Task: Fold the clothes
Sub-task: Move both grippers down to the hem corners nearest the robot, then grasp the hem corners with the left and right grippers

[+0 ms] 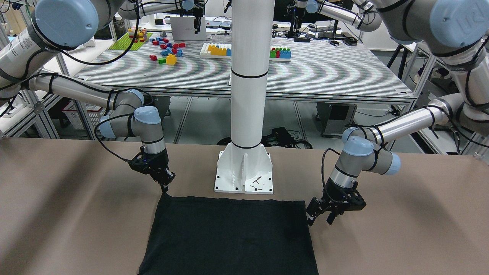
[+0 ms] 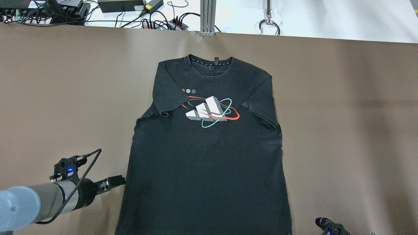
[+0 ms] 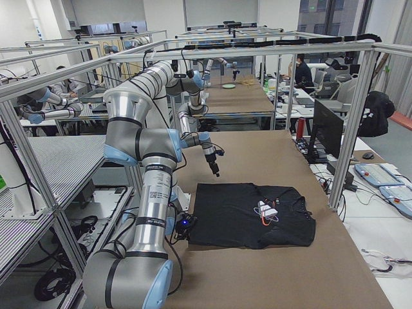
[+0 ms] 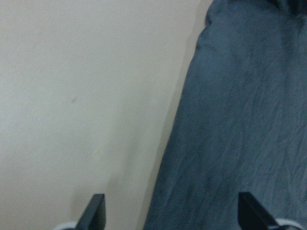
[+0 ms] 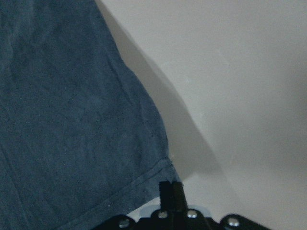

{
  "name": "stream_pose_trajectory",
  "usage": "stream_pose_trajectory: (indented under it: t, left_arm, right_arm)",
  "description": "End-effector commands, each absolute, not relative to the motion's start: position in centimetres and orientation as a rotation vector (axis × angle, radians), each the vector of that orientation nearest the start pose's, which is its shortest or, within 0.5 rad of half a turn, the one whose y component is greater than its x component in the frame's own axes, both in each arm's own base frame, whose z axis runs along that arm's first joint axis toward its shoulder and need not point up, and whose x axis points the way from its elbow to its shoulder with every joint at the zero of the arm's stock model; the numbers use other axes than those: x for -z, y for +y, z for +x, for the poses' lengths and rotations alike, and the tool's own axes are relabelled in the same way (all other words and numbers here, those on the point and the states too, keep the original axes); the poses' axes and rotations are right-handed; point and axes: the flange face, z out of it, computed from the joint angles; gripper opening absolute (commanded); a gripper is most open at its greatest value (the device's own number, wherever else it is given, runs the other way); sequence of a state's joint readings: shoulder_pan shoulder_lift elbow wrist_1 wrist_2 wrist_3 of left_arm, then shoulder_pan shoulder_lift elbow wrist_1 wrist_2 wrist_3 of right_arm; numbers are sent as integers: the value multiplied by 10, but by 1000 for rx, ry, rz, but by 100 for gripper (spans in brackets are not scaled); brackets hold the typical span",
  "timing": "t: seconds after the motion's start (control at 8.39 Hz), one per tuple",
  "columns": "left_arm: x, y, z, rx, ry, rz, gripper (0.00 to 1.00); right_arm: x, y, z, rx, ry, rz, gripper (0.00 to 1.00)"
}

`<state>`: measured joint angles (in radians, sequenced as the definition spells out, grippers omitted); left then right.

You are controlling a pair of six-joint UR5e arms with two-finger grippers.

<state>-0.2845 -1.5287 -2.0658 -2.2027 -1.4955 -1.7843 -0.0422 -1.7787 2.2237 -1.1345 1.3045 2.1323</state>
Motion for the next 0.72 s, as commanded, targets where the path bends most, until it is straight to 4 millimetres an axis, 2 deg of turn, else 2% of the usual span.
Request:
stream_pose_trajectory:
  t: [0.0, 0.24, 0.6]
  left_arm:
    - [-380, -199, 438, 489, 1089, 83, 75]
    - [-385, -169, 448, 500, 1087, 74, 64]
    - [-392, -147, 458, 493, 1074, 76, 49]
  right_arm:
    - [-387, -128, -412, -569, -936, -45, 0]
    - [-383, -124, -411, -561, -943, -52, 0]
    - [-384, -122, -412, -555, -941, -55, 0]
